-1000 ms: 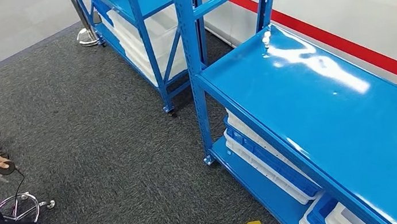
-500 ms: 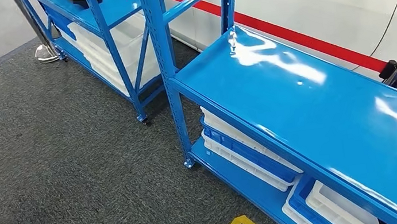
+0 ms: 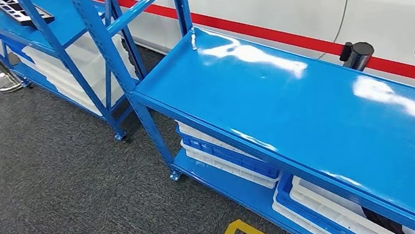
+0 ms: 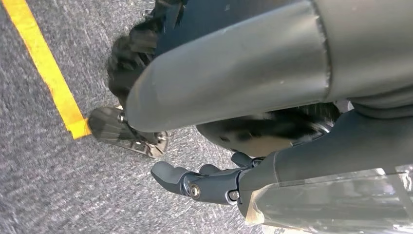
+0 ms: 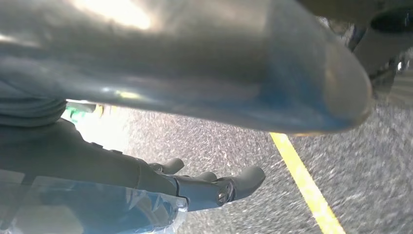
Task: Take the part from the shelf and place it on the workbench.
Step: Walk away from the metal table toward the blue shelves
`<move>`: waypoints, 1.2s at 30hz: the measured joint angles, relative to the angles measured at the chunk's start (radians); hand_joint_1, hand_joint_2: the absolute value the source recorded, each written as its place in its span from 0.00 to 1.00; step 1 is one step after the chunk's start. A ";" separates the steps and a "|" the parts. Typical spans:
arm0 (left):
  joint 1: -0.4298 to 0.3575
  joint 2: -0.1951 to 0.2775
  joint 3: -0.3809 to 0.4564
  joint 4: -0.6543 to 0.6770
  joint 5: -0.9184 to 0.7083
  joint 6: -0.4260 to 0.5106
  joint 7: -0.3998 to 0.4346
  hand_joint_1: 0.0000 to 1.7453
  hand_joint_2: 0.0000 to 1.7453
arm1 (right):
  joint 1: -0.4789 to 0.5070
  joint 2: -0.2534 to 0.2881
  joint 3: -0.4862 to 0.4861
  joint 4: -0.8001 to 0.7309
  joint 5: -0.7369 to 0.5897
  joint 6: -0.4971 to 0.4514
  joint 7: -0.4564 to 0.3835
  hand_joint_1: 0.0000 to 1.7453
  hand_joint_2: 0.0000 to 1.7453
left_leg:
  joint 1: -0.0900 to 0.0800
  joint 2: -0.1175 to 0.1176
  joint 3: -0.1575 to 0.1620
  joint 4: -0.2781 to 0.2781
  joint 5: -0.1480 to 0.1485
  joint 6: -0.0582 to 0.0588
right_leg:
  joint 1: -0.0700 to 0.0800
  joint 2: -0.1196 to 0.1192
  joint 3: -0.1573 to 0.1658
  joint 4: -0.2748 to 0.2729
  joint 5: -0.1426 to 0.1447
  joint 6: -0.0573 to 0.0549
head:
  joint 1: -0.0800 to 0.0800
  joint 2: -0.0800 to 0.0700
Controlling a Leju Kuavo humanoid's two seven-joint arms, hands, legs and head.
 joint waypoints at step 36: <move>0.006 -0.001 -0.001 0.000 0.012 0.001 0.007 0.00 0.00 | 0.006 0.004 0.000 0.000 0.018 -0.022 0.002 0.00 0.00 | 0.001 -0.049 -0.074 0.144 -0.025 0.007 | 0.010 0.059 -0.002 -0.002 0.004 -0.015 | -0.002 0.000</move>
